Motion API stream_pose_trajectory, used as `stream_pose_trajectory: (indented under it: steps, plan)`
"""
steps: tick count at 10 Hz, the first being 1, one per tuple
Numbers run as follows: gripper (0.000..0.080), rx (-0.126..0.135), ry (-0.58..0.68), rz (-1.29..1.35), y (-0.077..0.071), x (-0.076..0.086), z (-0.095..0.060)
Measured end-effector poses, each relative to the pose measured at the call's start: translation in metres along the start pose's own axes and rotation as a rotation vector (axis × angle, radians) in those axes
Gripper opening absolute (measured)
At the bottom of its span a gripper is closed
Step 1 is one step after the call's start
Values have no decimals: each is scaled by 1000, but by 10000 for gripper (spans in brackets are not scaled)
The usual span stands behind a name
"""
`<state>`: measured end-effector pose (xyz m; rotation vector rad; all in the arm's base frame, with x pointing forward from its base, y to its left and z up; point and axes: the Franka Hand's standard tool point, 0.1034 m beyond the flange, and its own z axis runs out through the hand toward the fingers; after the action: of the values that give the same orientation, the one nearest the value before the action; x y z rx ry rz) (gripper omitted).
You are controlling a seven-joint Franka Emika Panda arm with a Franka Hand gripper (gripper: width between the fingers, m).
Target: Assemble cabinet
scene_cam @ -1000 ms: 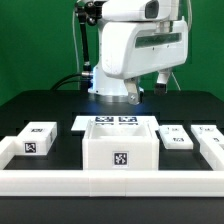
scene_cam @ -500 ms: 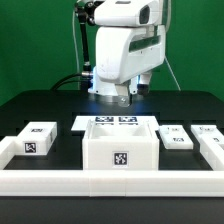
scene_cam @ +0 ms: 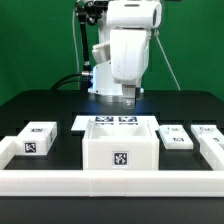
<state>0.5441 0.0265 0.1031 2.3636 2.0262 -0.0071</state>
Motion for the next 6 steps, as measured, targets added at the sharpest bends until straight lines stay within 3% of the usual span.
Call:
stream_pose_trajectory:
  steps: [2,3,6]
  plan:
    - [650,-2,3,-25,-24,3,10]
    - [650,-16,11,-46,-34,0,16]
    - [650,-16,13,-47,-35,-3,19]
